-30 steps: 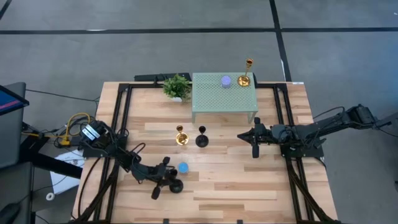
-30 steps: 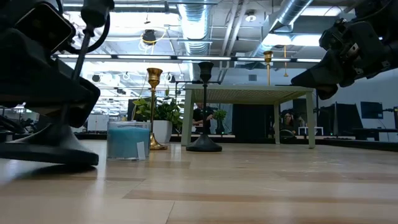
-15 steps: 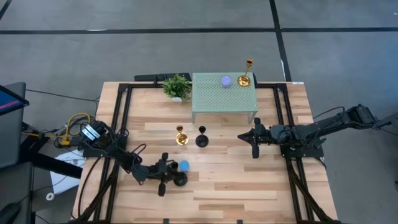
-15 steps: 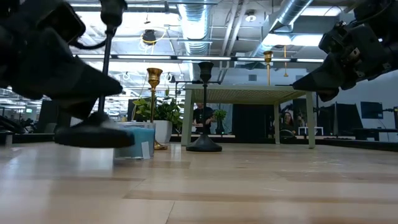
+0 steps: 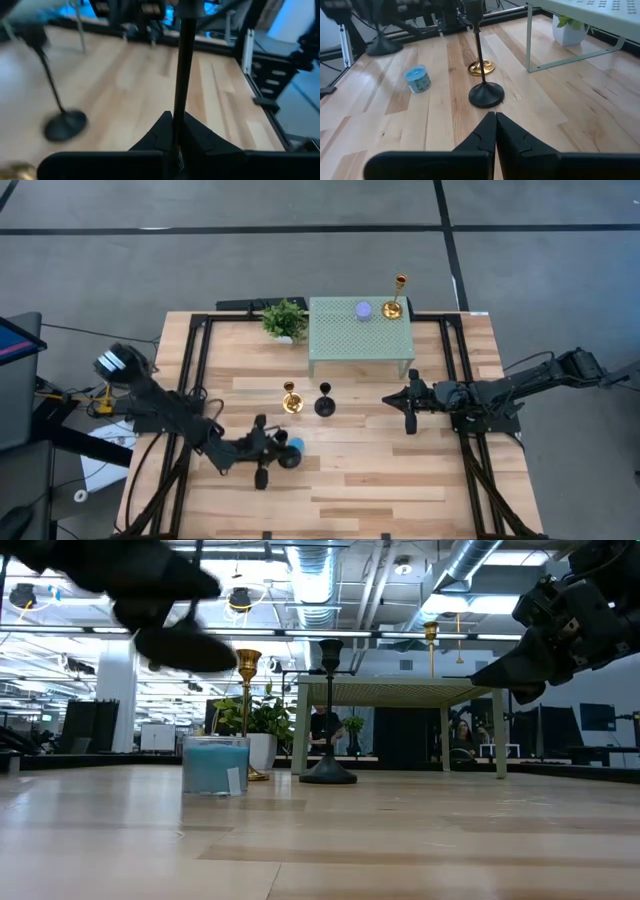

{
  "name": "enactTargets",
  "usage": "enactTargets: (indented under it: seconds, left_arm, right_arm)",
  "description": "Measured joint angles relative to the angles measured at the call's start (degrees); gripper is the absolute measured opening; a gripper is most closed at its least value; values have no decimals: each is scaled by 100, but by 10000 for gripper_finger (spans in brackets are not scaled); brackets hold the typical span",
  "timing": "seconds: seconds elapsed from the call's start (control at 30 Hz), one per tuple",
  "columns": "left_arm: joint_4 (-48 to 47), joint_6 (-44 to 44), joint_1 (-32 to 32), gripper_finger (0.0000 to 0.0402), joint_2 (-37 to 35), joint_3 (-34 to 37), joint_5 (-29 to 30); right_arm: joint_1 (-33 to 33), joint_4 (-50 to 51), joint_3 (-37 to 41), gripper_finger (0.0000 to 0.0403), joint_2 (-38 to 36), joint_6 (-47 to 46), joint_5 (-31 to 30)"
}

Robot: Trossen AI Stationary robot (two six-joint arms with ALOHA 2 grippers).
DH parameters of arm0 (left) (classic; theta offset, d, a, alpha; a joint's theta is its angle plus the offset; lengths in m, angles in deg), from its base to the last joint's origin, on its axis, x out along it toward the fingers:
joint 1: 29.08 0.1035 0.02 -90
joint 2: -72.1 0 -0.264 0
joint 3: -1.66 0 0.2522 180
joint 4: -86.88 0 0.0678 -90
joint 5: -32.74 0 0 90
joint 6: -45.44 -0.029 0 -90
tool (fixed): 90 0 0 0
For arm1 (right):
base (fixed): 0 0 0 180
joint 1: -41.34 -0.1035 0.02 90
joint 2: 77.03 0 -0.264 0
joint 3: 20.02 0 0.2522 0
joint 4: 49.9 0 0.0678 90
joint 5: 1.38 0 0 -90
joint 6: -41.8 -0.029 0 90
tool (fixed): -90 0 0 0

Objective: Pick & Place candle stick holders
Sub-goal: Put the bottom black scented candle on the shelf

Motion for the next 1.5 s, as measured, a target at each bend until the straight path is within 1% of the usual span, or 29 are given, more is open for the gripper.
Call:
enactTargets:
  seconds: [0.1, 0.27, 0.4, 0.5, 0.6, 0.73, 0.8, 0.83, 0.9, 0.97, 1.0, 1.03, 1.13, 1.2, 1.33, 1.5]
  left_arm:
    - [-376, -651, 257, 15, -563, -158, 1]
    - [-407, -1709, 883, 18, -1405, -168, -164]
    - [-404, -2161, 1632, 15, -1838, -168, -682]
    - [-404, -2194, 2343, 15, -2024, -168, -1208]
    - [-417, -2165, 3101, 15, -2043, -216, -1815]
    - [-456, -2154, 3999, 15, -1740, -694, -2919]
    - [-846, -2148, 4374, 15, -1495, -1168, -3370]
    - [-1164, -2147, 4543, 15, -1348, -1439, -3475]
    - [-1793, -2146, 4895, 15, -1006, -1986, -3500]
    - [-2096, -2177, 5218, 15, -646, -2433, -3497]
    - [-2096, -2220, 5373, 15, -490, -2594, -3541]
    - [-2107, -2287, 5540, 15, -333, -2752, -3722]
    - [-2071, -2248, 6066, 15, 106, -3157, -4502]
    - [-2048, -2073, 6375, 15, 399, -3335, -4832]
    - [-1905, -1809, 6842, 15, 1033, -3463, -5234]
    - [-1381, -1659, 7158, 15, 1623, -3649, -5610]
  right_arm:
    - [0, 4, 0, 1, -2, 0, 0]
    - [0, 7, 0, 1, -2, 0, 0]
    - [0, 9, 0, 1, -2, 2, -1]
    - [0, 9, 0, 1, 0, 4, -2]
    - [0, 7, 0, 1, -2, 2, -2]
    - [0, 6, 0, 1, -2, 2, -2]
    - [0, 6, 0, 1, -1, 0, -2]
    - [0, 7, 0, 1, -2, 2, -2]
    - [0, 7, 0, 1, 0, 0, -2]
    - [0, 7, 0, 1, -2, 0, -2]
    - [0, 7, 0, 1, -1, 1, -2]
    - [0, 9, 0, 1, -1, 2, -2]
    - [0, 13, 0, 1, -2, 4, -2]
    - [0, 21, 0, 1, -1, 4, -2]
    - [-1, 26, 0, 1, -2, 3, -3]
    - [-4, 26, 0, 1, 0, 2, -2]
